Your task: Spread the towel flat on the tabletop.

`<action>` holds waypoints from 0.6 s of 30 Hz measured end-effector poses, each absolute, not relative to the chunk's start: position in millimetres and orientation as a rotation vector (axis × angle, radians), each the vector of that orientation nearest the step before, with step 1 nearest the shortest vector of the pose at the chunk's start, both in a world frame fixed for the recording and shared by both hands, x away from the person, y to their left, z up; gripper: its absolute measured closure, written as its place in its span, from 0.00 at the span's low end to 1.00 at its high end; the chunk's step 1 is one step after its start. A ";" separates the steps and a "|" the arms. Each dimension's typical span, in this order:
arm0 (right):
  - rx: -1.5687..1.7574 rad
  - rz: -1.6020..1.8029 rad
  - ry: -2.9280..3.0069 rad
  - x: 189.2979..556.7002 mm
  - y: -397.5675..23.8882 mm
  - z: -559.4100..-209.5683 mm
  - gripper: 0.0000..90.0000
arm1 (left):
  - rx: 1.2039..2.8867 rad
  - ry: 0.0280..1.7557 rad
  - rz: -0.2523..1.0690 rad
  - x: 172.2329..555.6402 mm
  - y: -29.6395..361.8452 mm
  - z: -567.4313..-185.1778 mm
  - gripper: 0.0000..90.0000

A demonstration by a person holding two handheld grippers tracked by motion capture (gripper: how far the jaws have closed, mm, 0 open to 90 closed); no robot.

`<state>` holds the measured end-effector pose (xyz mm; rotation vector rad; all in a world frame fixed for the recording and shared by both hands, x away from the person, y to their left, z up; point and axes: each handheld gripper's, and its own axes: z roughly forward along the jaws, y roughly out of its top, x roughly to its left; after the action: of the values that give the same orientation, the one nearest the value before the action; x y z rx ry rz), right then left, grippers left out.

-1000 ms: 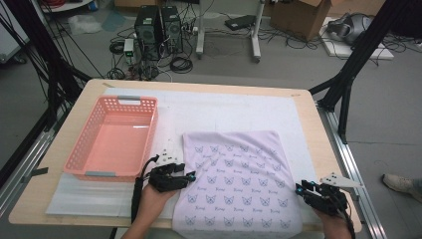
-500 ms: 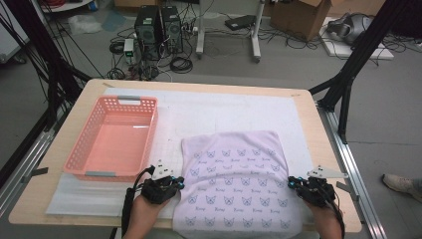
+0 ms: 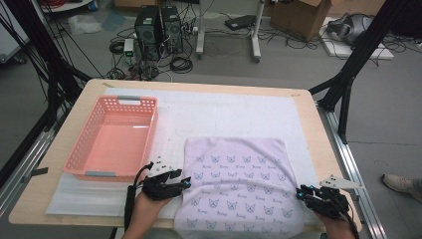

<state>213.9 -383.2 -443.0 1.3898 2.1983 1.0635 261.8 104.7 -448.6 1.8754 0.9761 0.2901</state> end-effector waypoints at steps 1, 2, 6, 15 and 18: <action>1.381 1.081 2.187 215.1 -383.6 -443.3 0.75 | 1.868 0.971 0.289 266.0 104.0 -447.4 0.55; 1.373 1.091 2.171 216.1 -383.7 -443.2 0.71 | 1.856 0.969 0.292 270.5 102.9 -446.0 0.53; 1.363 1.146 2.121 220.6 -384.6 -442.3 0.65 | 1.817 0.948 0.298 290.6 96.6 -441.5 0.53; 1.329 1.160 2.136 234.3 -382.9 -442.4 0.64 | 1.767 1.064 0.372 344.3 95.6 -434.2 0.54; 1.319 1.174 2.140 241.9 -381.8 -442.0 0.62 | 1.838 1.095 0.423 358.3 96.4 -435.9 0.54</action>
<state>241.9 -381.8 -442.0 1.3186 2.1404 1.1737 358.3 96.4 -435.9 1.8383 1.0947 0.4228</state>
